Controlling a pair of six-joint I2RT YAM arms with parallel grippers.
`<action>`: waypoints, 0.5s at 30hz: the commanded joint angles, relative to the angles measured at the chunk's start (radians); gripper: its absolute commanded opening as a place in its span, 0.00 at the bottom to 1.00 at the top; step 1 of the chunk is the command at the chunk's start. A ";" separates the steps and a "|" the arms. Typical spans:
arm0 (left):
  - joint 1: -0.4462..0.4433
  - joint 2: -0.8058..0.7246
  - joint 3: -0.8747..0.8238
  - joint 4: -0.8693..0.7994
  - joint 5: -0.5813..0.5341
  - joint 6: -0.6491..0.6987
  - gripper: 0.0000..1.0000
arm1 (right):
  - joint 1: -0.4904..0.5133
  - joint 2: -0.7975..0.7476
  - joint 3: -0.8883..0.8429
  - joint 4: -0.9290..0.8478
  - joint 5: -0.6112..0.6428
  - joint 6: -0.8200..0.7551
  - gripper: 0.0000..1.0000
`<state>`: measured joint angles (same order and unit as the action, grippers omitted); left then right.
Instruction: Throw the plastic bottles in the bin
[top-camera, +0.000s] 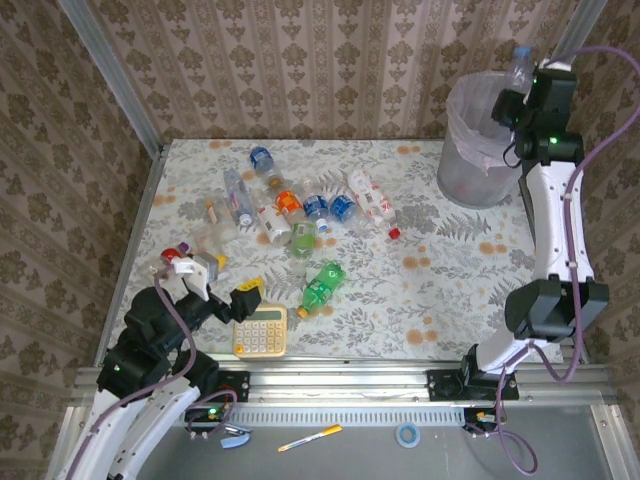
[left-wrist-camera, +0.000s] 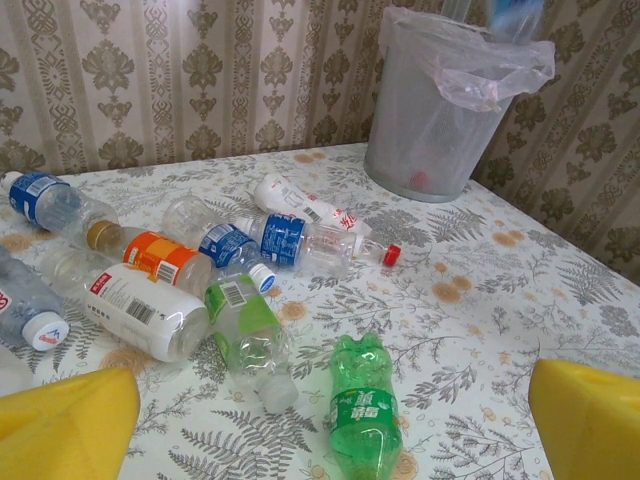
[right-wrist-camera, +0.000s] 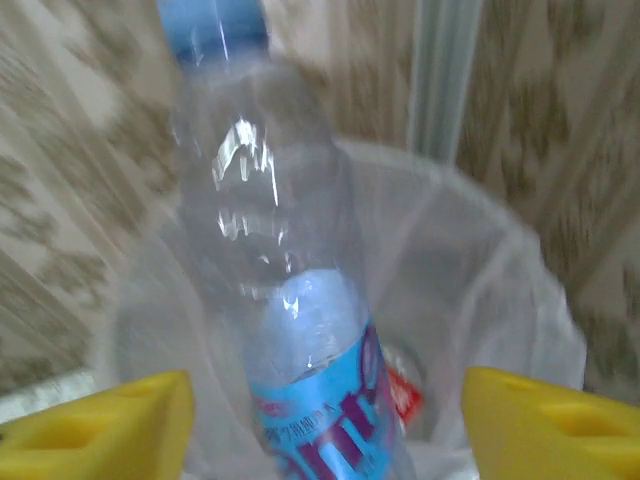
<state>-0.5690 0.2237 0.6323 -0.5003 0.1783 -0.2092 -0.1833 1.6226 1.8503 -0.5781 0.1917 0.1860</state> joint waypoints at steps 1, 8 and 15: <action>-0.004 0.025 0.000 0.002 -0.002 0.012 1.00 | -0.005 -0.038 0.001 -0.116 -0.074 0.119 0.82; -0.005 0.029 0.003 -0.002 -0.005 0.011 1.00 | -0.005 -0.189 -0.134 -0.018 -0.180 0.097 0.95; -0.005 0.027 0.002 -0.003 -0.003 0.012 1.00 | -0.005 -0.260 -0.169 -0.042 -0.229 0.074 1.00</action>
<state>-0.5690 0.2543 0.6323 -0.5014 0.1787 -0.2092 -0.1917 1.3888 1.7153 -0.6273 0.0124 0.2626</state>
